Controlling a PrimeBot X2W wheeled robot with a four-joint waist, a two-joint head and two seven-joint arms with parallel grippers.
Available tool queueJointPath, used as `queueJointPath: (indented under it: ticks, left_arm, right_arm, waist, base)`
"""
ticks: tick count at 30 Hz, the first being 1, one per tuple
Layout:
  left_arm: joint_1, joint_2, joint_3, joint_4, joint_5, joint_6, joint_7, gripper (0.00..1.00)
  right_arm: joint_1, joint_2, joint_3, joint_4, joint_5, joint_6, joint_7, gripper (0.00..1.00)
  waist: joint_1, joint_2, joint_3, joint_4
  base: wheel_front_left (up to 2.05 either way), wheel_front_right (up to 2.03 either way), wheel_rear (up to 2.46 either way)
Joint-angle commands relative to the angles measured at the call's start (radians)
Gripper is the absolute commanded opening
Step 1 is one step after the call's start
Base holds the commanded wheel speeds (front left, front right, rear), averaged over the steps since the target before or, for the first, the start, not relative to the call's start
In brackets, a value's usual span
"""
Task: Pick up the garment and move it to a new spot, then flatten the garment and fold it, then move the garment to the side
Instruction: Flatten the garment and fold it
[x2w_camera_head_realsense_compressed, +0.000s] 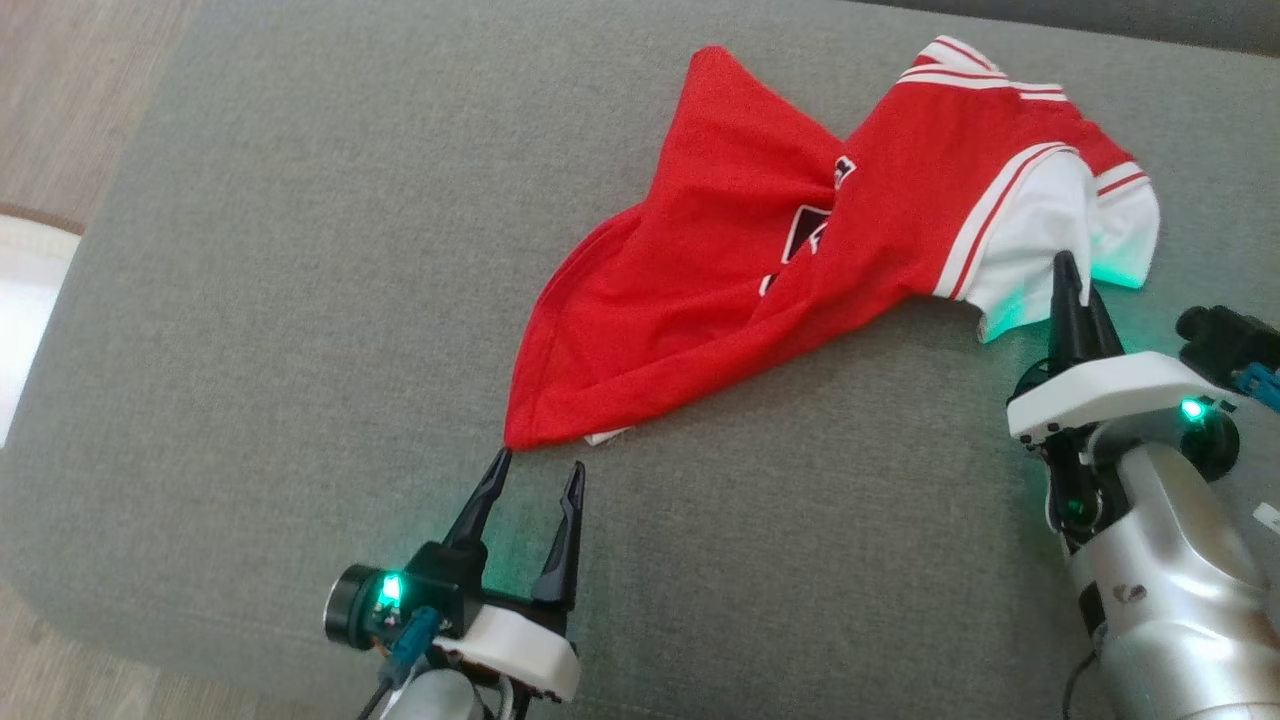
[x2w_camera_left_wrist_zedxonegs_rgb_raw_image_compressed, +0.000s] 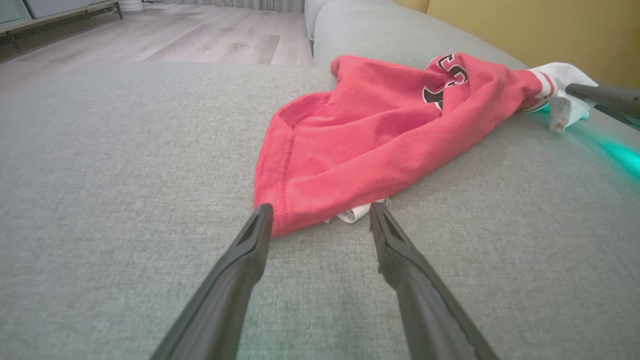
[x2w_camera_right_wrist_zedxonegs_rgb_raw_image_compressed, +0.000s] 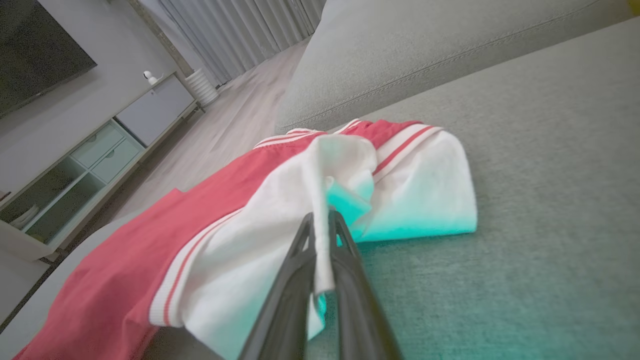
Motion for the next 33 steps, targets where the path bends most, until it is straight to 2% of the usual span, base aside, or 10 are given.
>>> queueJointPath:
  ticks: [1,8,14,18,19,20,24,26,29,33]
  left_arm:
    - [-0.02,0.002,0.04,-0.022,0.01,-0.001,-0.005,1.0]
    - [0.007,0.002,0.063,-0.009,0.025,-0.01,-0.005,1.0]
    - [0.05,0.002,0.092,0.005,0.035,-0.022,-0.005,1.0]
    - [0.074,0.002,0.104,0.01,0.037,-0.026,-0.005,1.0]
    - [0.079,0.002,0.106,0.012,0.037,-0.027,-0.005,1.0]
    - [0.084,0.002,0.107,0.013,0.038,-0.028,-0.005,1.0]
    - [0.102,0.002,0.121,0.019,0.042,-0.028,-0.005,1.0]
    - [0.108,0.002,0.135,0.02,0.048,-0.024,-0.005,1.0]
    - [0.114,0.002,0.164,0.014,0.061,-0.021,-0.005,1.0]
    - [0.114,0.002,0.203,-0.003,0.079,-0.017,-0.005,1.0]
  right_arm:
    - [0.007,-0.003,0.019,-0.028,0.008,-0.001,-0.016,0.0]
    - [0.064,-0.018,-0.037,-0.134,-0.036,-0.001,-0.02,0.0]
    - [0.194,-0.026,-0.107,-0.253,-0.156,-0.001,-0.02,0.0]
    - [0.273,0.003,-0.19,-0.294,-0.232,-0.001,-0.004,0.0]
    - [0.294,0.013,-0.219,-0.3,-0.259,-0.001,0.014,0.76]
    - [0.314,0.024,-0.245,-0.309,-0.29,-0.001,0.03,1.0]
    - [0.37,0.061,-0.328,-0.385,-0.441,-0.001,0.021,1.0]
    - [0.383,0.074,-0.326,-0.441,-0.502,-0.001,0.0,1.0]
    - [0.396,0.084,-0.255,-0.487,-0.525,-0.001,-0.014,1.0]
    - [0.404,0.087,-0.132,-0.468,-0.513,-0.001,-0.019,1.0]
  waist:
    - [-0.0001,0.0,-0.016,-0.014]
    - [-0.0001,0.0,-0.096,-0.084]
    - [-0.0001,0.0,-0.182,-0.157]
    - [-0.0001,0.0,-0.214,-0.184]
    - [-0.0001,0.0,-0.219,-0.188]
    - [-0.0001,0.0,-0.225,-0.191]
    - [-0.0001,0.0,-0.239,-0.198]
    - [-0.0001,0.0,-0.244,-0.2]
    - [-0.0001,0.0,-0.249,-0.203]
    - [-0.0001,0.0,-0.25,-0.204]
  base:
    - [0.0,0.0,0.0]
    - [0.0,0.0,0.0]
    - [0.0,0.0,0.0]
    - [0.0,0.0,0.0]
    - [0.0,0.0,0.0]
    - [0.0,0.0,0.0]
    - [0.0,0.0,0.0]
    - [0.0,0.0,0.0]
    - [0.0,0.0,0.0]
    - [0.0,0.0,0.0]
